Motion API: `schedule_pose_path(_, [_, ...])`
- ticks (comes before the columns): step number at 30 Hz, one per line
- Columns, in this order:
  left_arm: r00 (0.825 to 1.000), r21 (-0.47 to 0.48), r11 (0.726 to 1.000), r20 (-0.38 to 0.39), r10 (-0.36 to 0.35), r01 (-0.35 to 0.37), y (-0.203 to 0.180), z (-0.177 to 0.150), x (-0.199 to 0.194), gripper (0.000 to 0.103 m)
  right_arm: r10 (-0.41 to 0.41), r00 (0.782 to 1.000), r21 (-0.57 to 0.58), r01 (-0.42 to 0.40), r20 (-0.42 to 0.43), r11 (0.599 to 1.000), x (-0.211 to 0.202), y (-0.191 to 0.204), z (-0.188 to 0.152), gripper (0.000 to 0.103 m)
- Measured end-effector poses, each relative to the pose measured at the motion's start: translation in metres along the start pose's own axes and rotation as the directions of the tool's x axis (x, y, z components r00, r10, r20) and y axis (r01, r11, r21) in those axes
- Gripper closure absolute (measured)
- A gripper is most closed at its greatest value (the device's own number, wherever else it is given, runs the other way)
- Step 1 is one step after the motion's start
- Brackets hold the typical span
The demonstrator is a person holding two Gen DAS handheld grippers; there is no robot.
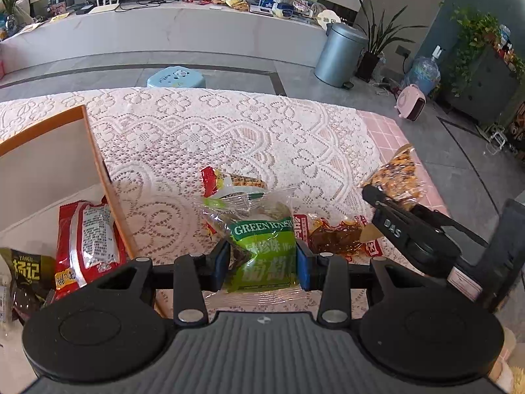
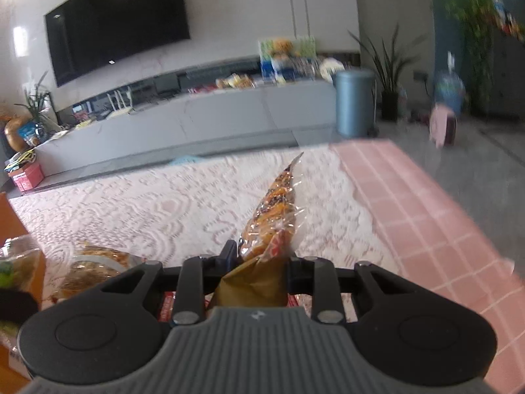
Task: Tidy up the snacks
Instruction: 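Carry the green bag in the left tool and the nut bag in the right tool over the box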
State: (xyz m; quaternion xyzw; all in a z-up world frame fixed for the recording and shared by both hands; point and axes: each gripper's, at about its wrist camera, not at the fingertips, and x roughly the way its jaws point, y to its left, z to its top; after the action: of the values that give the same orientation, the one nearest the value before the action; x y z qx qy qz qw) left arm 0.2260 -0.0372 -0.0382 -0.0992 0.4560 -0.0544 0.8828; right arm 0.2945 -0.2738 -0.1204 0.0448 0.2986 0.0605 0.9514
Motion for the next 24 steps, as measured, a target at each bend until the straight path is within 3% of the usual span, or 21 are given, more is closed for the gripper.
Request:
schedule_pose_path(9, [0.998, -0.035, 0.999, 0.062, -0.033, 0.036, 0.01, -0.005, -0.037, 0.057, 0.056, 0.994, -0.014, -0.055, 0.091, 0.998, -0.061, 0.017, 0.001, 0.078])
schedule_pose_path(24, [0.984, -0.107, 0.994, 0.178, 0.001, 0.018, 0.061, -0.012, -0.12, 0.057, 0.259, 0.958, -0.077, -0.251, 0.121, 0.965, -0.159, 0.109, -0.012, 0.078])
